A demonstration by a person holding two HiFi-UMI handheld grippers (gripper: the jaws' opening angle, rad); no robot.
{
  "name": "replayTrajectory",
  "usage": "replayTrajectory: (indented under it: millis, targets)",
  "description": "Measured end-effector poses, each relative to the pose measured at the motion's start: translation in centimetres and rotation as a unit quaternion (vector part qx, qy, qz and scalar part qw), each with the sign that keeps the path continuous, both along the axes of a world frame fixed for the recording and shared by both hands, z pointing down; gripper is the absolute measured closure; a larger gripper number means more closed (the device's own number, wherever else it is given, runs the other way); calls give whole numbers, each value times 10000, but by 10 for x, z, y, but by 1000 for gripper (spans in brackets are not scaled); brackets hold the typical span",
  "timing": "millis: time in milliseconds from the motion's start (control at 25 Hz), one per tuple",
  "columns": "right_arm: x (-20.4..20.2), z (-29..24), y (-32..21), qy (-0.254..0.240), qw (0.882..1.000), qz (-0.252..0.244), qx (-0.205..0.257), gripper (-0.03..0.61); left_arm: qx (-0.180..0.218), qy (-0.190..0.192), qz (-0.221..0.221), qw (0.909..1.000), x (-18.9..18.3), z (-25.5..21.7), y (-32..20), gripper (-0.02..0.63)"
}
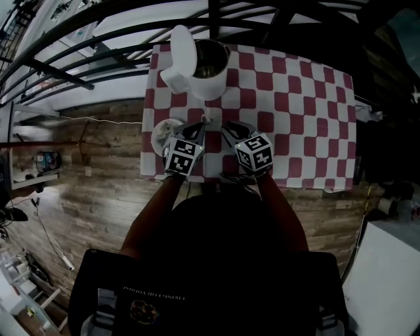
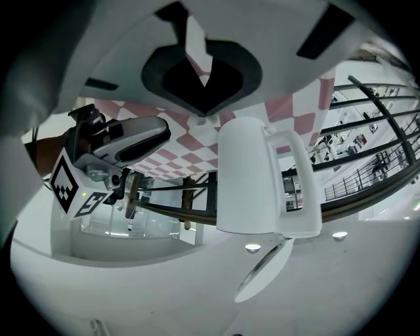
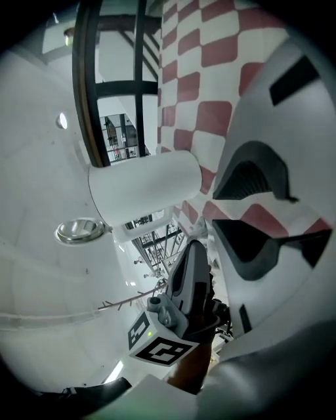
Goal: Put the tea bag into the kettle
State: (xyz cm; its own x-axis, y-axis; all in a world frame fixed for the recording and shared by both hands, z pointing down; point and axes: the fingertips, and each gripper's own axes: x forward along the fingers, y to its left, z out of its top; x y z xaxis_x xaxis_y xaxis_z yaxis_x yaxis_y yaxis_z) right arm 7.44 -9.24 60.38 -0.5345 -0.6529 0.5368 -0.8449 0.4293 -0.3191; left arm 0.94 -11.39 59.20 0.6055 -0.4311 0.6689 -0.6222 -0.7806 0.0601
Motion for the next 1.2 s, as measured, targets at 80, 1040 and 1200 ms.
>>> replayTrajectory:
  millis: [80, 1040, 1200]
  targets:
    - [13, -2, 1, -9, 9999, 169, 22, 488, 50, 56, 154, 9999, 13, -7, 0, 611]
    - [58, -103, -41, -222, 9899, 724, 1198, 488, 1434, 1584, -178, 9767, 46, -172, -31, 611]
    - [52, -131, -51, -212, 9861, 639, 1516, 488, 1771, 1611, -457, 9698, 41, -180, -44, 611]
